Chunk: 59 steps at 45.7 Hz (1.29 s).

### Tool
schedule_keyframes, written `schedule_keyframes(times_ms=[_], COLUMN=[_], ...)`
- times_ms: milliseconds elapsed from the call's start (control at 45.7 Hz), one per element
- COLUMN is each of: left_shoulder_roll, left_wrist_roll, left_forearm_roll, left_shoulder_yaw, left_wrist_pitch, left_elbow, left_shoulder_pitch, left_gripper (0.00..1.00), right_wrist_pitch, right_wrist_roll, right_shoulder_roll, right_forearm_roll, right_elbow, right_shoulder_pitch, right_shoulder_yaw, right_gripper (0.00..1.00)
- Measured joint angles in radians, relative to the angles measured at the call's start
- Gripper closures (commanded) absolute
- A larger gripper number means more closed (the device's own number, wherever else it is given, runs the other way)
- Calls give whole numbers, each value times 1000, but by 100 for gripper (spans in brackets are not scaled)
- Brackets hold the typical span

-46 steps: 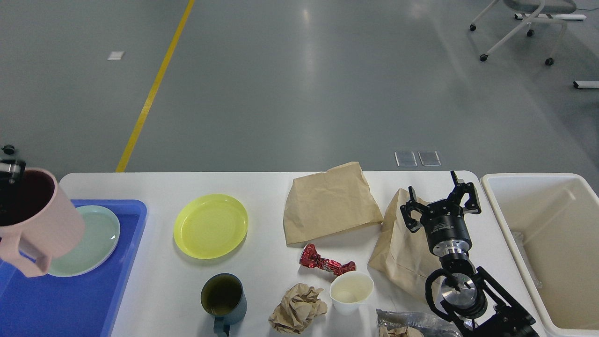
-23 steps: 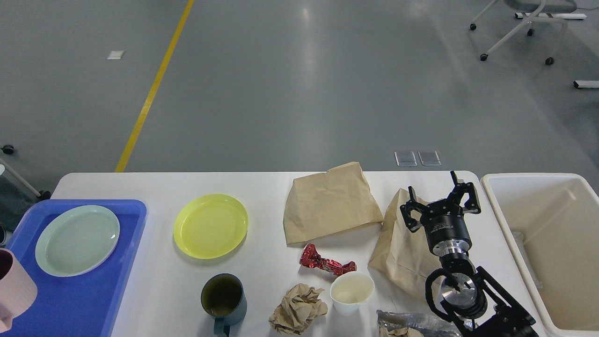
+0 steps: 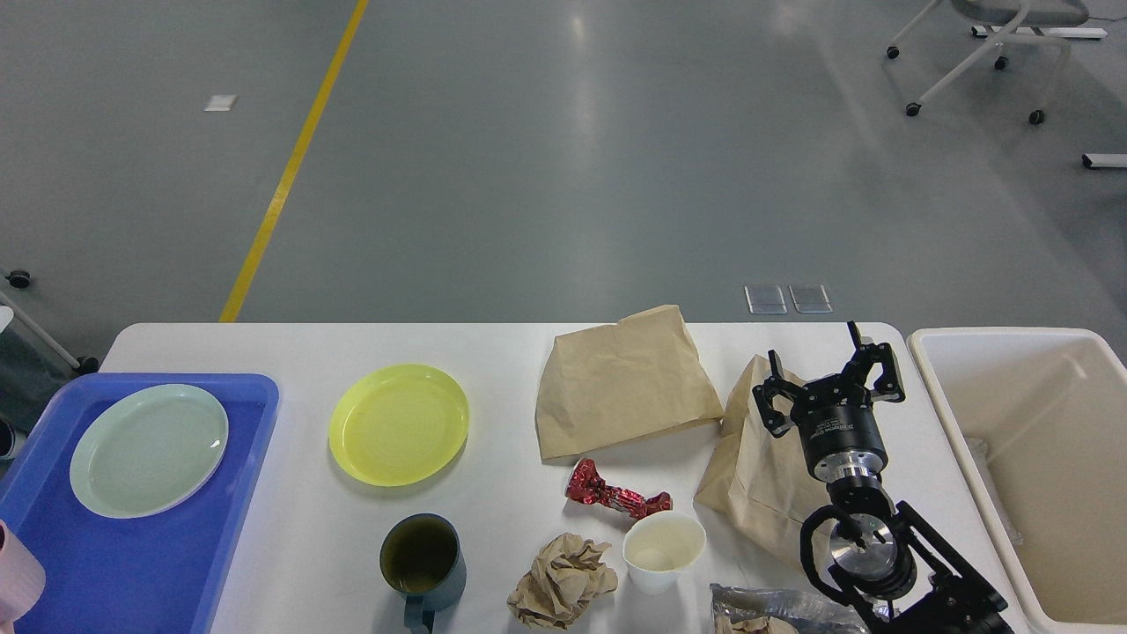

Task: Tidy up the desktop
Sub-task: 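Place the pink mug into the blue tray and release, then move the left gripper down to the dark teal mug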

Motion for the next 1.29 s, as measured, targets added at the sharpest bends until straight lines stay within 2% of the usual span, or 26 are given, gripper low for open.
schedule_keyframes(times_ms=[153,262,394,459,525,634,743,831,1028,1071,1159,1290], left_shoulder_roll=[-18,-17,-9,-3,11,42,63,89,81,60,9,-108], left_wrist_roll=[-3,-7,-16,-16,-16,-20,-22,-21,-18,-16,-14,-16], left_forearm_roll=[1,1,-6,-13,-15,-16,-17,-17,-19,-22,-28,-63], left_shoulder_yaw=[-117,-173,-190,-193,-195,-188,-164,-78,245,340,448,538], left_wrist_pitch=[52,36,11,7,6,4,-1,-3,-7,-7,-7,-7], left_elbow=[51,57,58,58,55,46,12,-38,-218,-295,-401,-562], left_shoulder_pitch=[117,151,154,148,140,111,69,-15,-332,-450,-605,-771], left_gripper=[79,77,71,57,32,19,14,11,6,6,5,5], right_wrist_pitch=[0,0,0,0,0,0,0,0,0,0,0,0], right_wrist_roll=[0,0,0,0,0,0,0,0,-1,-1,-1,-1], right_shoulder_roll=[0,0,0,0,0,0,1,0,0,0,0,0], right_forearm_roll=[0,0,0,0,0,0,0,0,0,0,0,0], right_elbow=[0,0,0,0,0,0,0,0,0,0,0,0], right_shoulder_pitch=[0,0,0,0,0,0,0,0,0,0,0,0], right_shoulder_yaw=[0,0,0,0,0,0,0,0,0,0,0,0], right_gripper=[0,0,0,0,0,0,0,0,0,0,0,0])
